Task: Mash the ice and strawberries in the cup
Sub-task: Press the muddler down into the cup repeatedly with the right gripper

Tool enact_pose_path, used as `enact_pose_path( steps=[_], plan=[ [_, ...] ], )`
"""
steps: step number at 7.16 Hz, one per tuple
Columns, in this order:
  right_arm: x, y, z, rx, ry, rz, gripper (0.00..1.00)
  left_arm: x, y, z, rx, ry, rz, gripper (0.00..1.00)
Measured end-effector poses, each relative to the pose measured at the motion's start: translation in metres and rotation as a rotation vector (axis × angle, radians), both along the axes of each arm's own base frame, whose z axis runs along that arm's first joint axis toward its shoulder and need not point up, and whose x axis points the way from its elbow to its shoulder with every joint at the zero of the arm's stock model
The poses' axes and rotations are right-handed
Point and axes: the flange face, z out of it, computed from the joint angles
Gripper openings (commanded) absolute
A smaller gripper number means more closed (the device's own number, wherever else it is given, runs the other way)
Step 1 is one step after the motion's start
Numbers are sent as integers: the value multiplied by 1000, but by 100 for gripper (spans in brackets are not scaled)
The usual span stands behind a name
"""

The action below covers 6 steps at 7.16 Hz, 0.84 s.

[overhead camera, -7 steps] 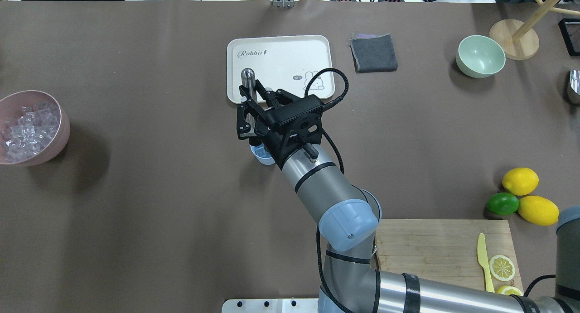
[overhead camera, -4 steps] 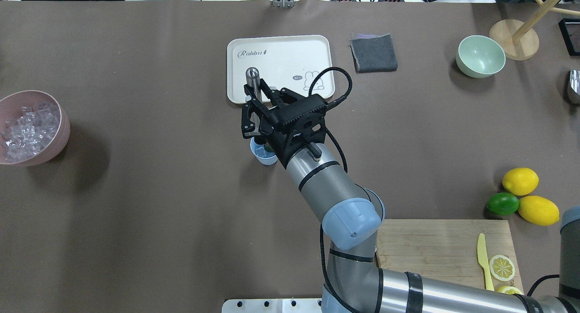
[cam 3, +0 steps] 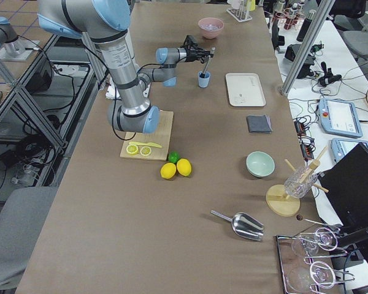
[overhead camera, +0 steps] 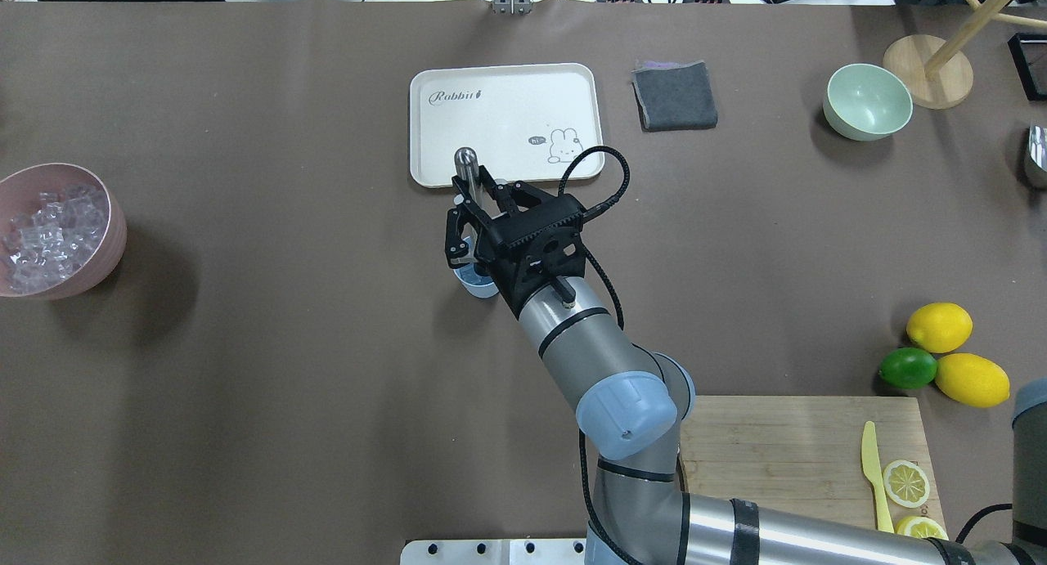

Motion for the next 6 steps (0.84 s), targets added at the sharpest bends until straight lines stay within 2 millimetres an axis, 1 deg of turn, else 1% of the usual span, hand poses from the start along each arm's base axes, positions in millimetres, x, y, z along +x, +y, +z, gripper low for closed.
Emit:
enact_pose_path(
  steps=[2, 3, 4, 6],
  plan=[
    [-11, 4, 9, -6, 22, -9, 0, 0, 0, 1, -2, 0, 1, 98],
    [-11, 5, 5, -5, 16, -8, 0, 0, 0, 1, -1, 0, 1, 98],
    [-3, 4, -10, 3, -12, -2, 0, 0, 0, 1, -1, 0, 1, 98],
    [29, 2, -44, 24, -90, 19, 0, 0, 0, -1, 2, -1, 1, 98]
  ],
)
